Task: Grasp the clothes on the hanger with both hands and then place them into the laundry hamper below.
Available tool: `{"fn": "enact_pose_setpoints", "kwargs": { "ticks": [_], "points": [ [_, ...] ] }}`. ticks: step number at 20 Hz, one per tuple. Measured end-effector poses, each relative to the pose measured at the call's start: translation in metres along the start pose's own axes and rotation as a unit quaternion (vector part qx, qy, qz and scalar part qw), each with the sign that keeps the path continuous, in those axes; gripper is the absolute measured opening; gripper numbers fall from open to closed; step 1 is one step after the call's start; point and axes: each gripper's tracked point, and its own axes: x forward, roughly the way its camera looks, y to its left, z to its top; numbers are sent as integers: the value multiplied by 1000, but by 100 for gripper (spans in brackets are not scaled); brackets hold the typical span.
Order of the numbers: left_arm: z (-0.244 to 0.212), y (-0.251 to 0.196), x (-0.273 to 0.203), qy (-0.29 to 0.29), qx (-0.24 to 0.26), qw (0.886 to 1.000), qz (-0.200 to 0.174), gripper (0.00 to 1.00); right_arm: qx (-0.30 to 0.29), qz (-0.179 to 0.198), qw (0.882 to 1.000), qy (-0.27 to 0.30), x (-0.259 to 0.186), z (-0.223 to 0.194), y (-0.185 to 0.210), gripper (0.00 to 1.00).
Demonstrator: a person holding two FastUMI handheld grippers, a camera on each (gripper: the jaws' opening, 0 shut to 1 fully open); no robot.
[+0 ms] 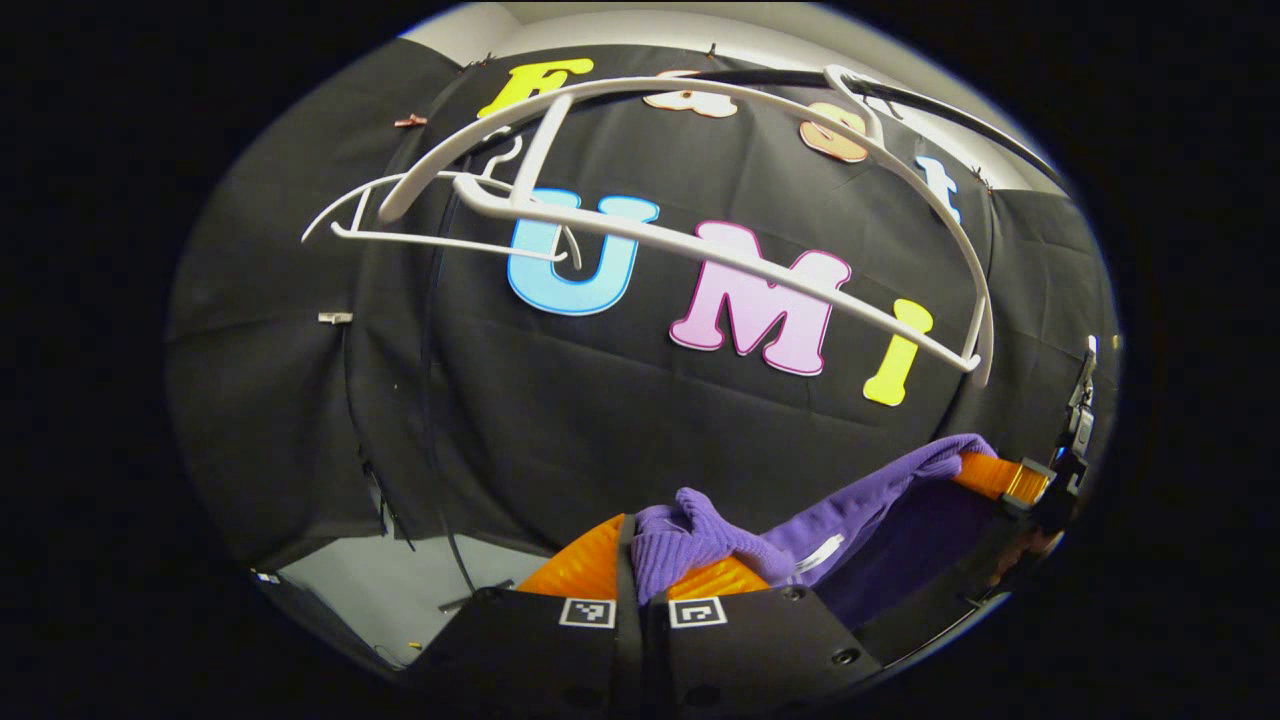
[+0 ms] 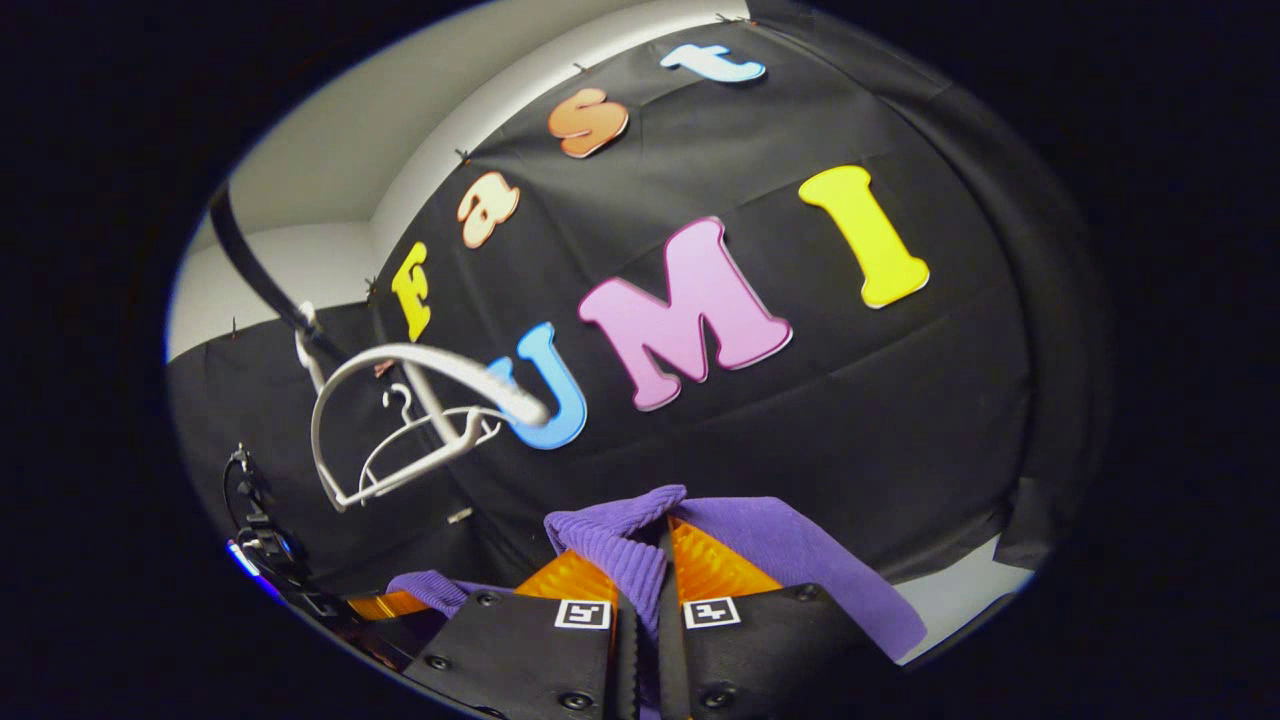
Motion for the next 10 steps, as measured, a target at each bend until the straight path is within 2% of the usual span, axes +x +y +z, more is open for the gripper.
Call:
{"fn": "enact_pose_setpoints", "kwargs": {
  "ticks": [6, 10],
  "points": [
    [-45, -1, -16, 64, 2, 998, -11, 5, 13, 63, 991, 117, -10, -91, 60, 12],
    [-71, 11, -28, 108, 4, 994, 2, 5, -7, 73, 981, 182, -23, -136, 78, 12]
  ]
}}
